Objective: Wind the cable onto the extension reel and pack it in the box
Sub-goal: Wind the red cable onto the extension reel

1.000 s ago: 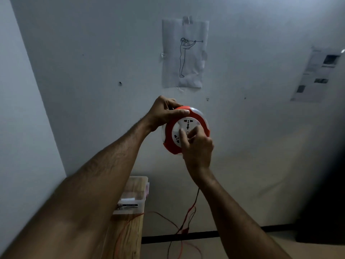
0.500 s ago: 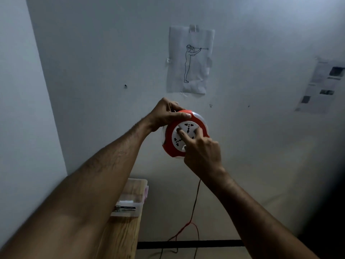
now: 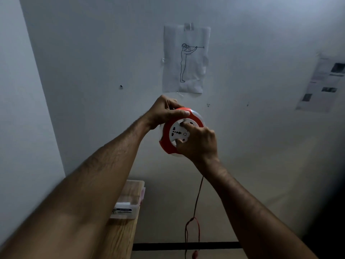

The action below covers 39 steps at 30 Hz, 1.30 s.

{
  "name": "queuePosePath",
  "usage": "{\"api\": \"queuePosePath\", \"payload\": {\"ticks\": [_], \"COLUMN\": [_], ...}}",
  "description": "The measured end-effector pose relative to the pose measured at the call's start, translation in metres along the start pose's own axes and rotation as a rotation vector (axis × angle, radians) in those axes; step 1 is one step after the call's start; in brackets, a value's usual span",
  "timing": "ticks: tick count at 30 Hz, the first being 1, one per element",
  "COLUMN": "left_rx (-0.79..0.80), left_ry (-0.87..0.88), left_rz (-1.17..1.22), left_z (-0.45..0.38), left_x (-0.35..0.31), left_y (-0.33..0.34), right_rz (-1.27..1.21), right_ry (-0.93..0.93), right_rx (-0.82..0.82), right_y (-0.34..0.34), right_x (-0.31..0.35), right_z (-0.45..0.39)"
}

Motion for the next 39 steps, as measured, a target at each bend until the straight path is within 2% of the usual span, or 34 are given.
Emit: {"api": "queuePosePath", "payload": {"ticks": [4,7,11,15,18,21,24,28,31,33,35,38,39], "left_rx": [-0.006,-0.014,-0.081,-0.091,-0.081,-0.086,-0.092,-0.089,-0.094,-0.098,-0.111,-0.102,-0.089], "left_ry": [0.023,0.045,0.072,0.111,0.107,0.113,0.114,0.114,0.113,0.104,0.083,0.065,0.067], "left_rz": [0.027,0.049,0.061,-0.004,-0.046,-0.069,-0.058,-0.041,-0.023,0.000,0.058,0.092,0.080], "left_z": [-0.009,-0.012,-0.016,-0.024,-0.029,-0.030,-0.031,-0.030,-0.030,-0.031,-0.031,-0.032,-0.033], "left_x": [-0.006,-0.008,-0.008,-0.011,-0.007,-0.004,-0.003,-0.004,-0.003,-0.001,0.002,0.000,-0.001], "left_y": [0.004,0.007,0.010,0.014,0.019,0.021,0.020,0.019,0.016,0.011,0.005,-0.001,-0.001], "right_rz": [-0.071,-0.167,-0.394,-0.763,-1.016,-1.275,-1.404,-1.705,-1.717,-1.525,-1.113,-0.327,-0.138], "right_ry": [0.088,0.247,0.656,1.144,1.410,1.554,1.711,1.779,1.707,1.529,1.167,0.429,0.207], "right_rx": [-0.103,-0.180,-0.314,-0.428,-0.552,-0.635,-0.691,-0.730,-0.572,-0.377,-0.251,-0.194,-0.125], "right_y": [-0.009,-0.012,-0.004,0.031,0.049,0.054,0.059,0.075,0.072,0.062,0.041,-0.001,-0.003], "right_x": [-0.014,-0.028,-0.052,-0.059,-0.048,-0.029,-0.020,-0.020,-0.025,-0.036,-0.051,-0.045,-0.031], "right_z": [-0.002,0.004,0.019,0.047,0.061,0.060,0.059,0.046,0.045,0.048,0.046,0.026,0.020]}}
Point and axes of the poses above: each hand's wrist, its own z-axis away from the middle knuckle, its own y-axis out of the palm, x = y × z, the point moved 9 cm from there along -z, towards the middle knuckle, and after that the axes turned 10 degrees about -y, right-handed, at the moved point
